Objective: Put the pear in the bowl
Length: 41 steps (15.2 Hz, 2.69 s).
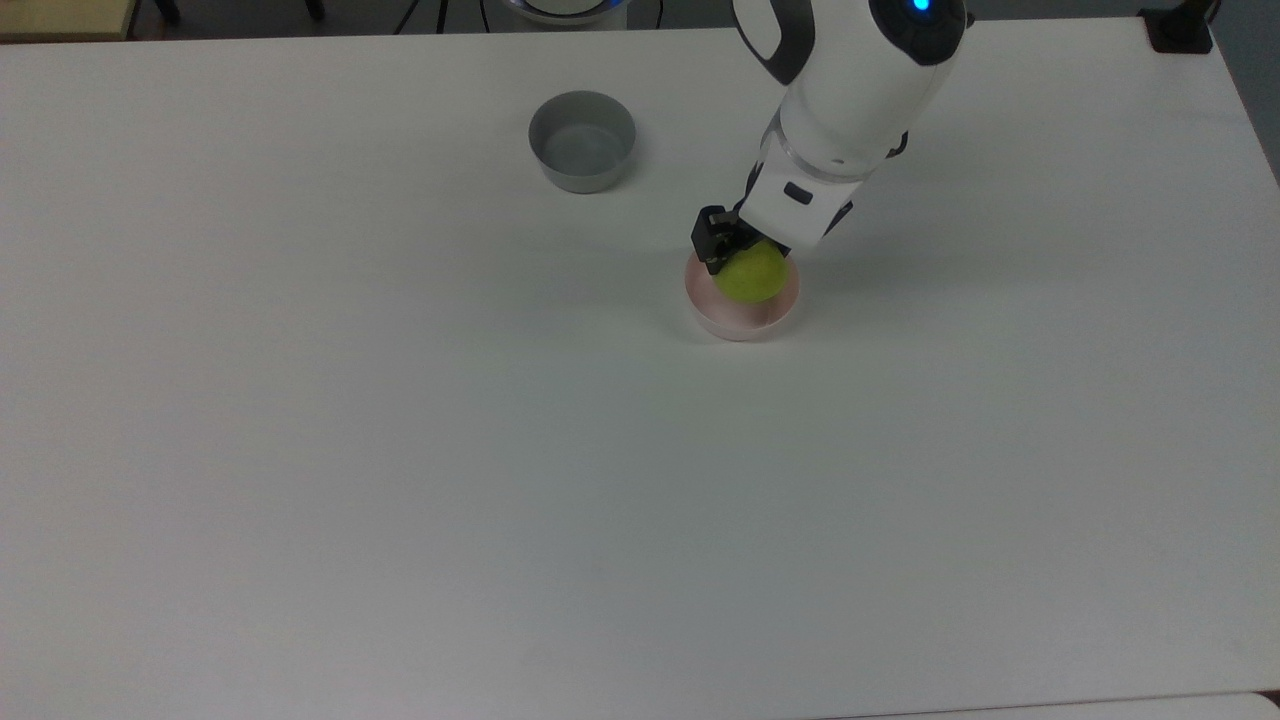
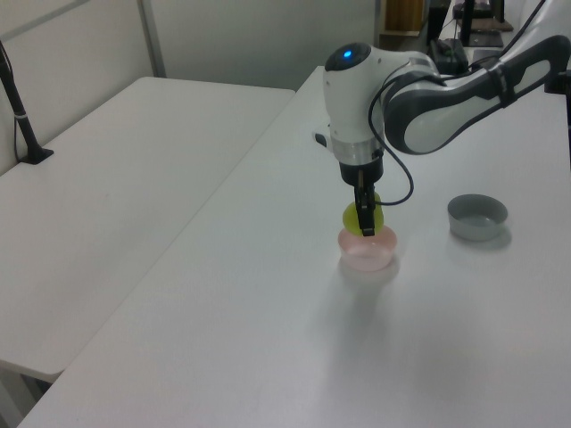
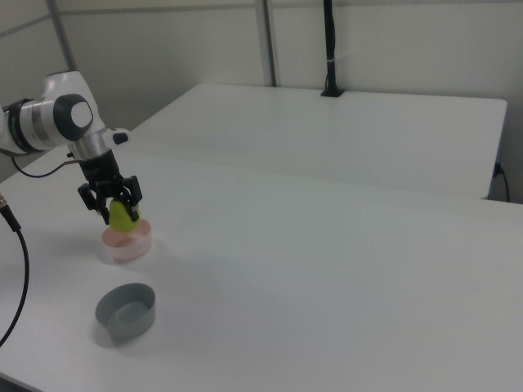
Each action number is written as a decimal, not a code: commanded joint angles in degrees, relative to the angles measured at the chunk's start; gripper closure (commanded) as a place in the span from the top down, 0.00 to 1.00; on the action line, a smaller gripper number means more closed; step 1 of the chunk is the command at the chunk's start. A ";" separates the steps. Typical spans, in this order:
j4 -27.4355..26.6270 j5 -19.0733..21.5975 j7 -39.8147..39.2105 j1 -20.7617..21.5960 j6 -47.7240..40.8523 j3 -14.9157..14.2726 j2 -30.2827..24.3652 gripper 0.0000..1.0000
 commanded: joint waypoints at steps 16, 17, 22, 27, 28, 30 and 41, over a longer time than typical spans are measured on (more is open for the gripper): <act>0.92 0.34 -0.76 -0.75 2.69 -0.07 0.52 1.00; 1.01 0.34 -0.76 -1.19 2.69 0.02 -0.36 1.00; 2.77 1.22 -1.03 -4.70 -0.81 1.24 -5.20 1.00; 4.35 4.56 -0.85 -12.59 -7.31 6.50 -10.91 1.00; 4.35 4.48 -0.76 -14.88 -8.54 8.35 -11.88 1.00; 4.18 4.39 -1.20 -20.58 -11.44 11.60 -14.34 1.00; 1.36 3.68 -7.97 -32.13 -12.25 9.86 -16.89 1.00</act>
